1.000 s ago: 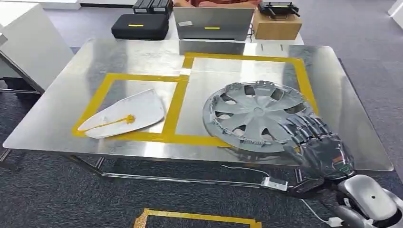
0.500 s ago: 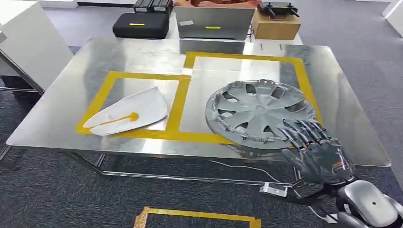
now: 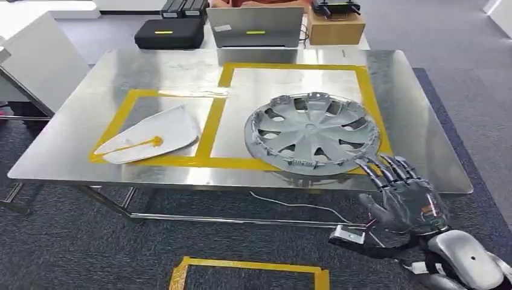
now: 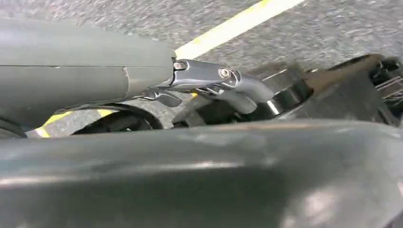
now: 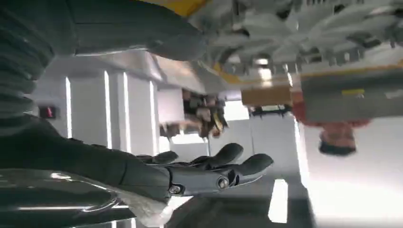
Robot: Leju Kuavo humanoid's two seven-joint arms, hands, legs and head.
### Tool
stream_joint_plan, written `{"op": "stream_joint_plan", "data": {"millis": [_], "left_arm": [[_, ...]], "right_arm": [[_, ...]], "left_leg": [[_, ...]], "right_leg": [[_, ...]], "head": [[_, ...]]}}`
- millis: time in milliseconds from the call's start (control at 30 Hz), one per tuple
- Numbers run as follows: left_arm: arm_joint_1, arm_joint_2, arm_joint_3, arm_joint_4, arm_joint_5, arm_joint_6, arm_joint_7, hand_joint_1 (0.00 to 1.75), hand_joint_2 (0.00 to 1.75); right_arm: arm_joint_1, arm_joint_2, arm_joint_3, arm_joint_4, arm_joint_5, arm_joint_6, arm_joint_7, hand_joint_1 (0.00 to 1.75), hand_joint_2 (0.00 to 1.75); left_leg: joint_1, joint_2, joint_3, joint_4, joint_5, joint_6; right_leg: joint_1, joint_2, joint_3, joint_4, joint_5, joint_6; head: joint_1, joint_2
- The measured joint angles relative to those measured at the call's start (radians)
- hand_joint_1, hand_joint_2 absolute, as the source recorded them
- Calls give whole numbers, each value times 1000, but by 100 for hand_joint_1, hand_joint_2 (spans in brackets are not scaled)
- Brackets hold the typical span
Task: Take the parts from the cabinet and place them on the table.
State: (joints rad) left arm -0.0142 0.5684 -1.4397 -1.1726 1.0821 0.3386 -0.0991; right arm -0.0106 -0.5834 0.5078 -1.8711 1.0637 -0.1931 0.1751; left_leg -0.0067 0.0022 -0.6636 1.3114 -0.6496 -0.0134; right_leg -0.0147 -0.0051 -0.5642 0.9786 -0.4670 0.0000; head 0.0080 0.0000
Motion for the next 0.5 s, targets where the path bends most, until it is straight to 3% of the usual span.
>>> {"op": "stream_joint_plan", "data": {"millis": [33, 67, 133, 167, 200, 267, 300, 333, 367, 433, 467, 500], "left_arm": [[4, 0, 2, -3, 18, 12, -10, 0, 0], [9, 0, 3, -8, 38, 26, -23, 0, 0], [24, 4, 5, -25, 95, 57, -65, 0, 0], [30, 9, 5, -36, 126, 72, -86, 0, 0], [38, 13, 6, -47, 157, 88, -108, 0, 0], [53, 21, 3, -72, 225, 114, -158, 0, 0], [57, 23, -1, -83, 260, 126, -181, 0, 0], [58, 26, -5, -92, 291, 137, -201, 0, 0], [58, 27, -7, -98, 321, 146, -219, 0, 0], [60, 27, -13, -105, 393, 150, -271, 0, 0], [62, 28, -19, -107, 416, 155, -292, 0, 0], [65, 28, -24, -111, 420, 166, -309, 0, 0]], "right_arm": [[17, 15, -8, -8, -60, 12, 3, 0, 0], [38, 32, -15, -17, -105, 17, 3, 0, 175], [97, 74, -37, -41, -250, 8, 0, 0, 175], [135, 94, -47, -49, -323, -5, 0, 0, 175], [165, 111, -54, -51, -393, -26, 1, 0, 0], [234, 124, -53, -49, -523, -100, 6, 0, 0], [264, 124, -53, -43, -584, -141, 8, 0, 175], [293, 125, -53, -34, -663, -177, 6, 0, 175], [320, 128, -53, -19, -746, -207, -2, 0, 175], [369, 128, -49, 23, -855, -285, 6, 0, 175], [393, 128, -44, 42, -885, -327, 18, 0, 175], [414, 128, -39, 59, -928, -368, 36, 0, 175]], "left_leg": [[0, 0, 28, -26, 24, 2], [0, 0, 74, -90, 59, 5], [1, -4, 199, -280, 112, 14], [-2, -10, 239, -349, 93, 20], [-4, -12, 241, -355, 96, 23], [-8, -11, 227, -350, 101, 32], [-7, -10, 217, -356, 113, 41], [-1, -4, 207, -358, 126, 51], [-1, -2, 192, -358, 135, 60], [-3, 0, 166, -357, 154, 64], [-5, 1, 152, -355, 164, 65], [-6, 1, 139, -354, 169, 65]], "right_leg": [[0, 0, -12, 3, 7, 1], [1, 1, -23, 5, 13, 2], [2, 1, -35, 10, 23, 9], [6, 1, -40, 13, 28, 13], [6, 0, -42, 12, 35, 20], [2, -1, -43, 10, 49, 34], [6, 0, -46, 8, 57, 41], [3, 2, -53, 14, 40, 45], [3, 2, -80, 50, -21, 48], [3, 3, -118, 198, -140, 54], [3, 3, -133, 274, -174, 55], [3, 3, -135, 318, -169, 54]], "head": [[0, 0], [0, 0], [0, 0], [-1, 0], [2, 0], [0, 0], [-1, 0], [0, 0], [3, 0], [4, 0], [5, 0], [3, 0]]}}
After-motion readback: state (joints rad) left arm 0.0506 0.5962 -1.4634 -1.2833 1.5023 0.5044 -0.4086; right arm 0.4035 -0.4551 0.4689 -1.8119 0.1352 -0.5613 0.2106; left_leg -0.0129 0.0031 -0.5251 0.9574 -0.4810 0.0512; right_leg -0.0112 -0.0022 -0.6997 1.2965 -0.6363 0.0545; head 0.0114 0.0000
